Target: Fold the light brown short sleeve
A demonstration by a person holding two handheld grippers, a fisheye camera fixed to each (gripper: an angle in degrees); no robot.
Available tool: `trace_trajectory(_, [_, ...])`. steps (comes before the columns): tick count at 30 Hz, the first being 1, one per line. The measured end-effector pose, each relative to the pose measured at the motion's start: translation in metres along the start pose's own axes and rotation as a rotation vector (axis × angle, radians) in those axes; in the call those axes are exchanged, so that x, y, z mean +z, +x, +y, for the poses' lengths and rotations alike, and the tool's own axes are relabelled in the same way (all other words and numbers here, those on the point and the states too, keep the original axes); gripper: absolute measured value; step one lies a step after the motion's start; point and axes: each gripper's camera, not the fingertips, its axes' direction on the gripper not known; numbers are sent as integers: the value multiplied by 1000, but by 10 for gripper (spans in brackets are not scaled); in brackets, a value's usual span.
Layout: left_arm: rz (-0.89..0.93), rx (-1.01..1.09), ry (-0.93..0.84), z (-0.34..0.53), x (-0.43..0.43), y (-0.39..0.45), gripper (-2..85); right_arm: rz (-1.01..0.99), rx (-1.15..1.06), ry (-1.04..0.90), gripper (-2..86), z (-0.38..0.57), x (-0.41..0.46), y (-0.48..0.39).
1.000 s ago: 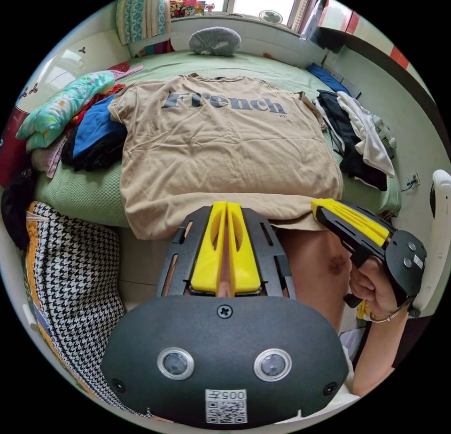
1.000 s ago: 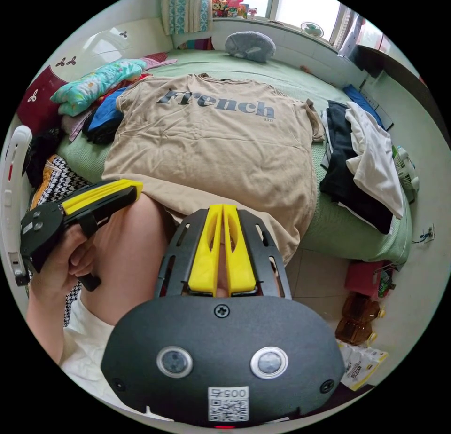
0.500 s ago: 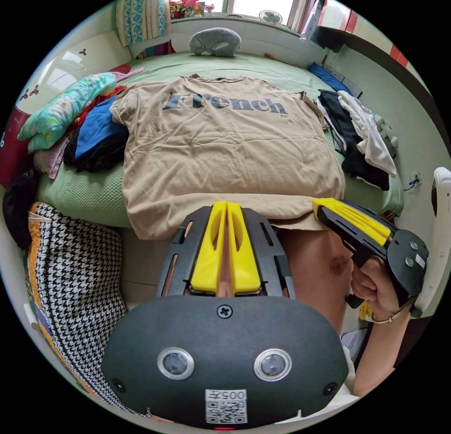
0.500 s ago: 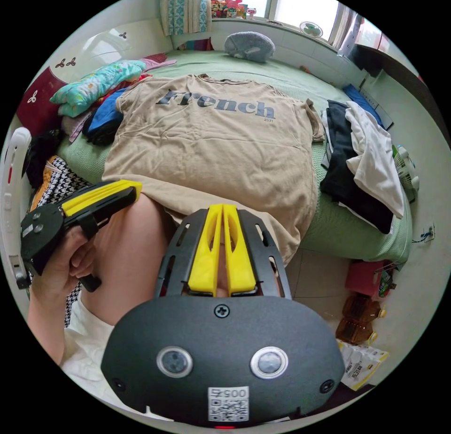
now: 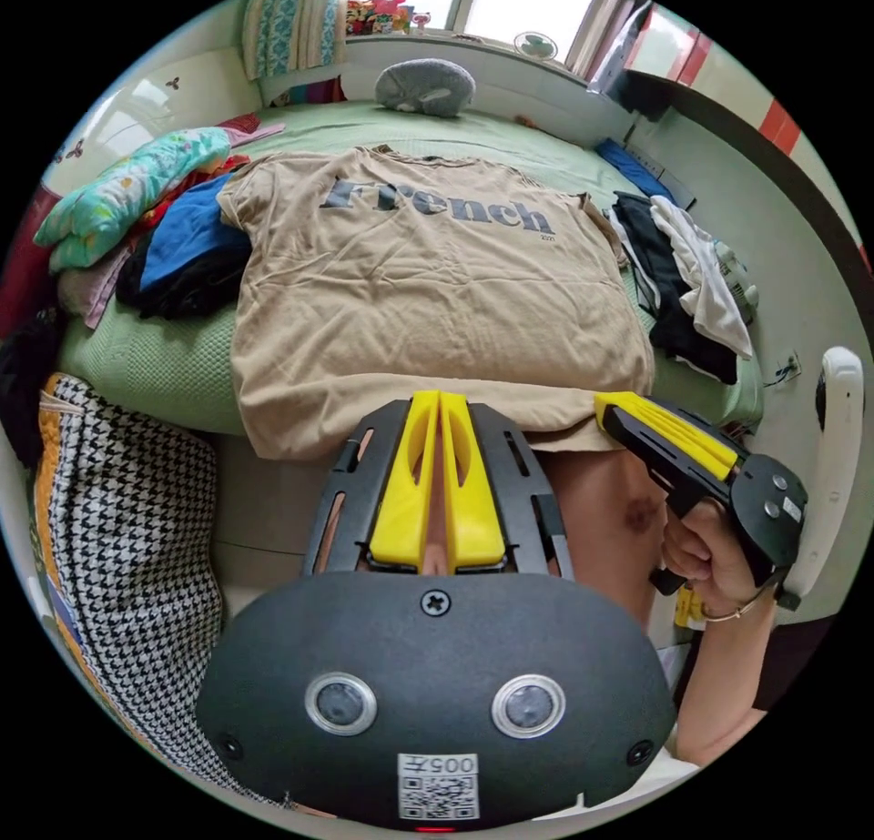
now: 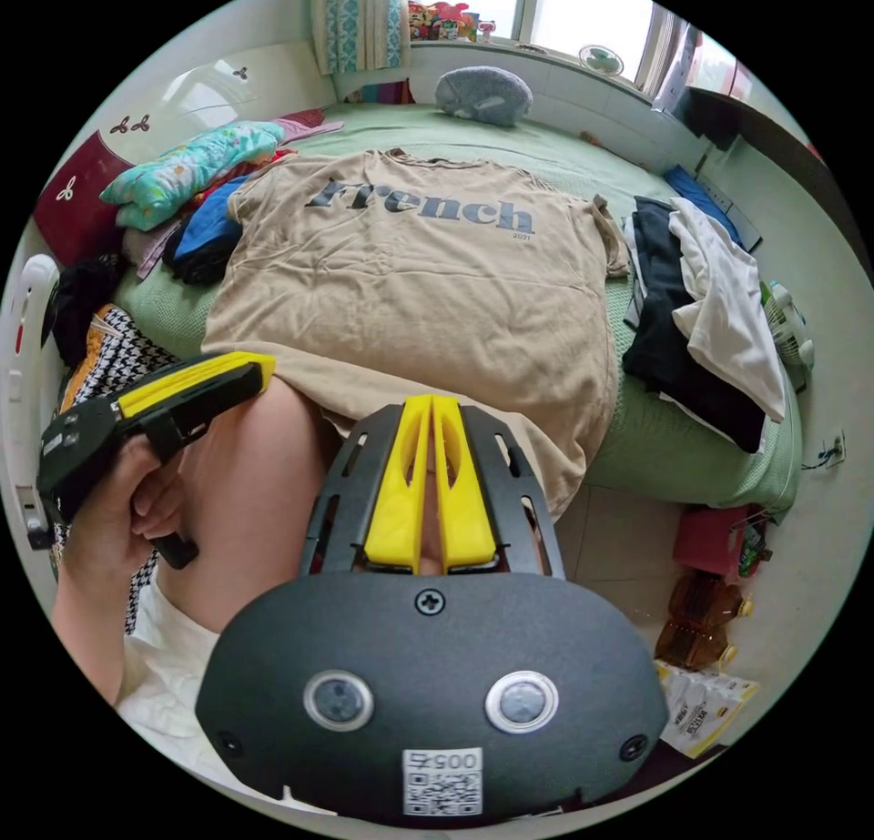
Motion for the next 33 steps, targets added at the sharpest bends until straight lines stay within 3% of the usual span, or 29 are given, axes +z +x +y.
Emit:
trace_trajectory(8, [98, -67, 107, -10, -31, -59, -1, 47, -40, 5, -14, -10, 7, -6])
trace_trajectory(16, [35, -286, 310, -54, -58, -166, 3, -18, -69, -2, -15, -31, 20, -1])
trace_trajectory(23, [-135, -310, 267, -111, -44, -222, 48, -138, -55, -17, -14, -63, 41, 7])
trace_trajectory(28, [-48, -273, 269, -139, -28, -244, 58, -124, -70, -33, -13, -81, 53, 3])
trace_trajectory(33, [-105, -330, 261, -150, -23, -266, 62, -133, -77, -32, -13, -100, 62, 3])
